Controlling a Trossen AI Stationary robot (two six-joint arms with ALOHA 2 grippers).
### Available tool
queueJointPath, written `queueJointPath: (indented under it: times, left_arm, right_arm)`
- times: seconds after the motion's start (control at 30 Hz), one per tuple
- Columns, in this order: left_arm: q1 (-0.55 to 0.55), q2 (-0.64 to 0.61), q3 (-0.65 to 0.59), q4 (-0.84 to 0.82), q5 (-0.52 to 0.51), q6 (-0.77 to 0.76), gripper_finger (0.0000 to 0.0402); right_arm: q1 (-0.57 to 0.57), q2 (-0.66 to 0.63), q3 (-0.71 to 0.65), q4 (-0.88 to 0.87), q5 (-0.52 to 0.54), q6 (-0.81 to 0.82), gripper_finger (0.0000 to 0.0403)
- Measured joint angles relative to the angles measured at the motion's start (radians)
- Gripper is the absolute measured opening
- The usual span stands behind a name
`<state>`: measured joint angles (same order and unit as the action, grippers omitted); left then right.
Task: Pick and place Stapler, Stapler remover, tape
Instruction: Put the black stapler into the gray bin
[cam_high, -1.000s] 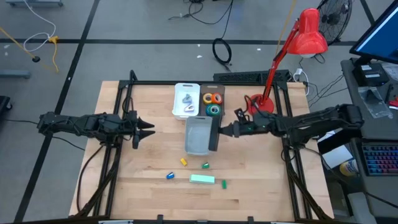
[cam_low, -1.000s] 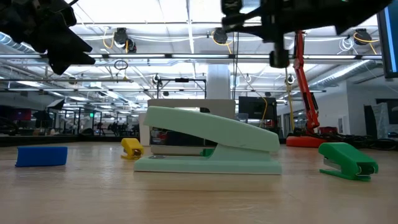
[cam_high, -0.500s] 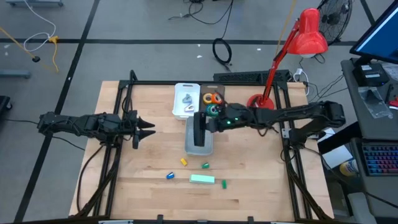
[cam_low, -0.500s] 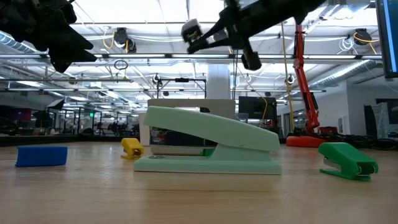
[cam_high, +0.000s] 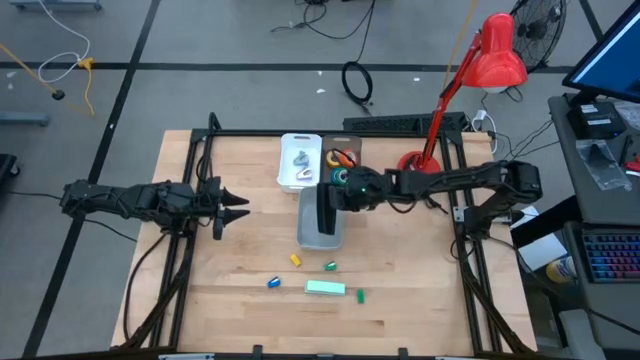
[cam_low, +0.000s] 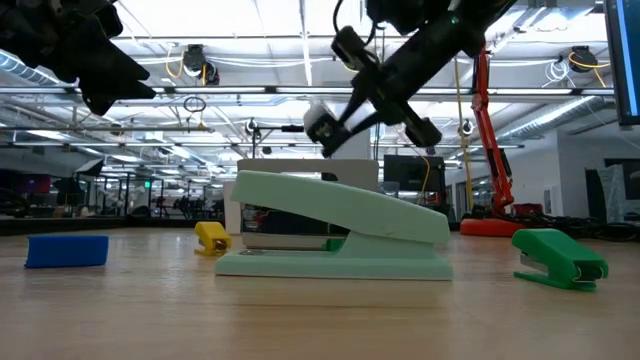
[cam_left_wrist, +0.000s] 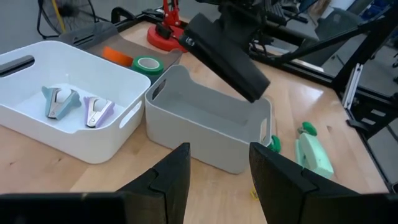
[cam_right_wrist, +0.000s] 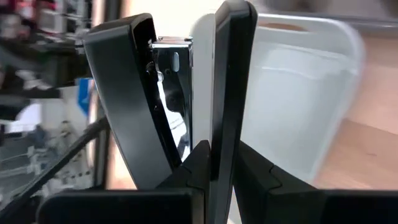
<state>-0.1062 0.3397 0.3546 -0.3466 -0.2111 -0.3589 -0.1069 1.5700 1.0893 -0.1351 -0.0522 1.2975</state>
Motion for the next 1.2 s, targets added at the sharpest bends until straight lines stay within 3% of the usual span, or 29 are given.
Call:
queueJointPath:
  times: [0.77,1.2]
  left_arm:
    - [0.000,0.000,0.000,0.000,0.000,0.044,0.0166]
    - [0.000,0.000,0.000,0.000,0.000,0.049,0.0166]
  right_arm:
    - [-0.021,0.101,-0.002,-0.046,-0.056,0.079,0.0034]
    - [-0.025,0.191,0.000,0.013,-0.131,0.101,0.0034]
